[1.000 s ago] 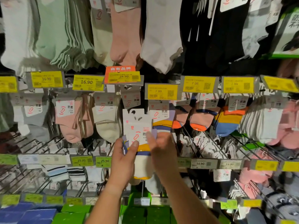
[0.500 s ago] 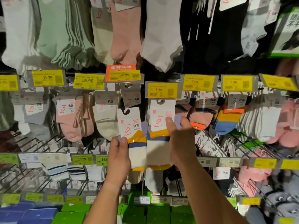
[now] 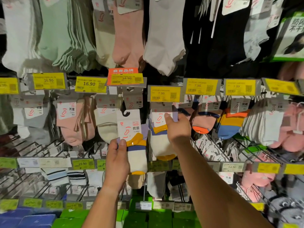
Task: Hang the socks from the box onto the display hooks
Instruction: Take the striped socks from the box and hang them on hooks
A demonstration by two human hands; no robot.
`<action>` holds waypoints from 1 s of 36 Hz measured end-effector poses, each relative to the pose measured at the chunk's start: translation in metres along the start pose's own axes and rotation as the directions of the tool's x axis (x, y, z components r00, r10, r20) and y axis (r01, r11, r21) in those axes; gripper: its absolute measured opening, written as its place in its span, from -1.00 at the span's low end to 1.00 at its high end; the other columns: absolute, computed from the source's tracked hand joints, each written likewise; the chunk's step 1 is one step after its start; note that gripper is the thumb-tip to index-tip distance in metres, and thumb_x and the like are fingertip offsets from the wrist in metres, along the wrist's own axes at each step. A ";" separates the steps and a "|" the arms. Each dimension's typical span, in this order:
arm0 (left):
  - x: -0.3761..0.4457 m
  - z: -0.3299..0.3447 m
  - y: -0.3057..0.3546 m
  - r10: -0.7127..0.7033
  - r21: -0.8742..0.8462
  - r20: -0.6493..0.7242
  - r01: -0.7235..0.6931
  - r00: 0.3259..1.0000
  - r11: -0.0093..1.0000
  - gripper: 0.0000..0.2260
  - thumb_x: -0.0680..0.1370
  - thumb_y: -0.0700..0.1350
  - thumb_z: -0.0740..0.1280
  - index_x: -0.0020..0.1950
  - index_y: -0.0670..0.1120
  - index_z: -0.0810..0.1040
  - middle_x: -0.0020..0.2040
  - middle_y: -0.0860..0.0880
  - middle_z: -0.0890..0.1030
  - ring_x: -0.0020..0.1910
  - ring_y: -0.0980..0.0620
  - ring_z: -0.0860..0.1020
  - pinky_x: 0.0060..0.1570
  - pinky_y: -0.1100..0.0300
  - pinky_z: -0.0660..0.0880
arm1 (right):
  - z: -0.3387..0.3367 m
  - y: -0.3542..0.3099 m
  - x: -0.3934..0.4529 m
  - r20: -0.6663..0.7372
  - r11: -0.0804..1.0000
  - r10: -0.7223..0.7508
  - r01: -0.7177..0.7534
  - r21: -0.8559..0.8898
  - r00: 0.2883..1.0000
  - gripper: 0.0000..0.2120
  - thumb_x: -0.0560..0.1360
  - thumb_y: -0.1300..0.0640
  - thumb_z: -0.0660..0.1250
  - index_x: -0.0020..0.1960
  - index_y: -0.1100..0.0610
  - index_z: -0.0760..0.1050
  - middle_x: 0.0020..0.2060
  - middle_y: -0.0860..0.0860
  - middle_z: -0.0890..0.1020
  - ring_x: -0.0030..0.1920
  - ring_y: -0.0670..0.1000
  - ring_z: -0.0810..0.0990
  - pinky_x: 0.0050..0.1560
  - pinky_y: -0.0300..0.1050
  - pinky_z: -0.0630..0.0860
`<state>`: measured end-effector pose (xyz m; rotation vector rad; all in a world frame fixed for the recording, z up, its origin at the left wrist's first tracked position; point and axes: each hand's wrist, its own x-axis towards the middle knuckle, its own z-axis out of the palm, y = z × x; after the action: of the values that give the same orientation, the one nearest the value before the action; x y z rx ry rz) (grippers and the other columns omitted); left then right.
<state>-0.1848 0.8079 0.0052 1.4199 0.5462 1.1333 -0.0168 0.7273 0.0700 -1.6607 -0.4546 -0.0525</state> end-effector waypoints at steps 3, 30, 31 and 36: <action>-0.001 0.000 0.000 0.009 0.006 0.023 -0.009 1.000 1.000 -0.75 0.71 -0.04 0.15 -0.07 0.14 0.56 -0.07 0.06 0.68 -0.07 0.06 0.61 -0.07 0.10 0.49 | 0.003 0.000 0.000 -0.027 0.998 0.012 -0.014 -0.056 1.000 -0.64 0.56 -0.11 0.33 -0.16 0.18 0.39 -0.34 0.03 0.41 -0.25 0.08 0.37 -0.20 -0.06 0.30; 0.006 0.076 0.035 0.027 0.086 0.229 -0.048 0.973 0.995 -0.82 0.70 -0.05 0.20 -0.05 -0.06 0.50 -0.14 0.09 0.62 -0.21 0.27 0.51 -0.20 0.37 0.40 | -0.017 0.001 -0.036 0.131 0.640 -0.554 0.521 -0.565 0.822 -0.66 0.27 0.32 0.39 0.02 0.40 0.64 -0.41 0.27 0.52 -0.59 0.14 0.44 -0.53 -0.32 0.21; 0.007 0.077 0.034 0.012 0.100 0.215 -0.034 0.976 0.994 -0.81 0.70 -0.05 0.19 -0.05 -0.04 0.50 -0.12 0.07 0.63 -0.19 0.24 0.52 -0.18 0.32 0.41 | -0.016 0.002 -0.035 0.158 0.604 -0.553 0.524 -0.601 0.818 -0.66 0.26 0.32 0.40 0.01 0.40 0.64 -0.41 0.27 0.53 -0.58 0.15 0.45 -0.53 -0.32 0.23; 0.001 0.075 0.014 -0.064 0.117 0.203 0.041 0.977 0.992 -0.71 0.62 0.16 0.21 0.09 0.01 0.59 0.04 0.07 0.67 0.06 0.14 0.61 0.06 0.08 0.49 | -0.016 0.019 -0.039 0.230 0.640 -0.426 0.471 -0.607 0.875 -0.65 0.24 0.36 0.48 0.03 0.39 0.62 -0.31 0.30 0.59 -0.47 0.22 0.58 -0.53 -0.13 0.50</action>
<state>-0.1235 0.7698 0.0299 1.5896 0.5025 0.9116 -0.0426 0.7004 0.0427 -2.1946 -0.9854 -0.5960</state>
